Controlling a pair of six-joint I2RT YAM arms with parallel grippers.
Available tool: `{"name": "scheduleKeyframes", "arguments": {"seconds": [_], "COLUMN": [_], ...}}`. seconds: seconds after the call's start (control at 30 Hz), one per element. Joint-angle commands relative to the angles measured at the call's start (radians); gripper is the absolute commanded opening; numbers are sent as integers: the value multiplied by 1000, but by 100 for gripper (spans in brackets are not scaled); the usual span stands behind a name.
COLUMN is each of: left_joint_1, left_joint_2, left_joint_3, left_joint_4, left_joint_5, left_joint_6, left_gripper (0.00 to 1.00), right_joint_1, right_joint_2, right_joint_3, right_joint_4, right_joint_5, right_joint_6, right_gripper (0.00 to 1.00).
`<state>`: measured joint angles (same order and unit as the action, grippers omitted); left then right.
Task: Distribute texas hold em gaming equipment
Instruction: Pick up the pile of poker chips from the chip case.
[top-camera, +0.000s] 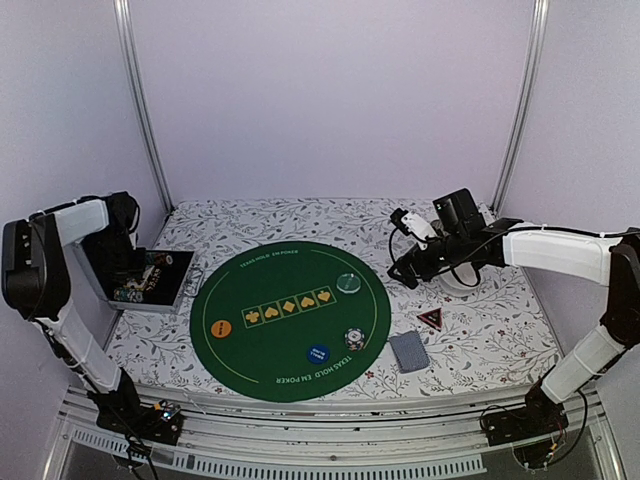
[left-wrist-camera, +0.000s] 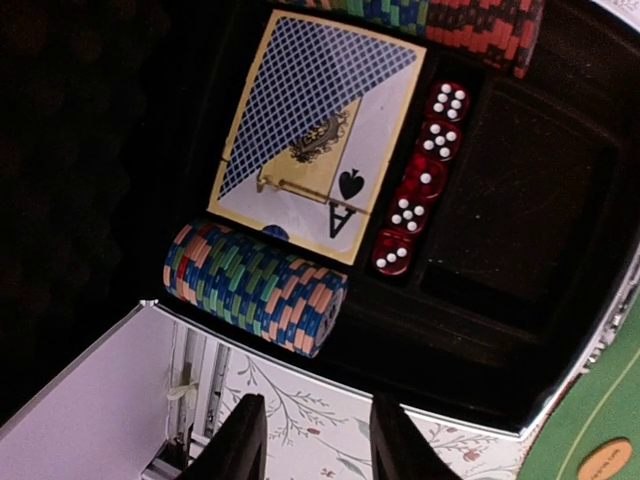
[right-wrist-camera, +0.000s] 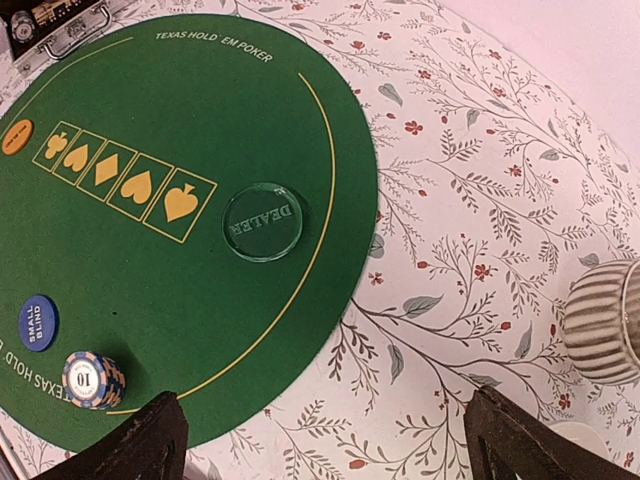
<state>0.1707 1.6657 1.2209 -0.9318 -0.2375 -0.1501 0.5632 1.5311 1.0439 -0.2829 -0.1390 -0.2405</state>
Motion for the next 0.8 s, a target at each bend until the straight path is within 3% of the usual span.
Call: {"name": "scheduleKeyframes", "arguments": {"seconds": [0.0,0.77], "left_joint_1": [2,18], "left_joint_2": [57,162], "left_joint_3": [16,29], "left_joint_4": [3,38], "left_joint_5": [-52,-142], "left_joint_6": [11,7], "left_gripper": [36,32], "right_joint_1": [-2,-1], "right_joint_2": [2,-24], "right_joint_3": [-8,-15], "right_joint_4": [31,23], "right_joint_5": [-36,-67], "right_joint_6": [-2,-11], "right_gripper": [99,99]}}
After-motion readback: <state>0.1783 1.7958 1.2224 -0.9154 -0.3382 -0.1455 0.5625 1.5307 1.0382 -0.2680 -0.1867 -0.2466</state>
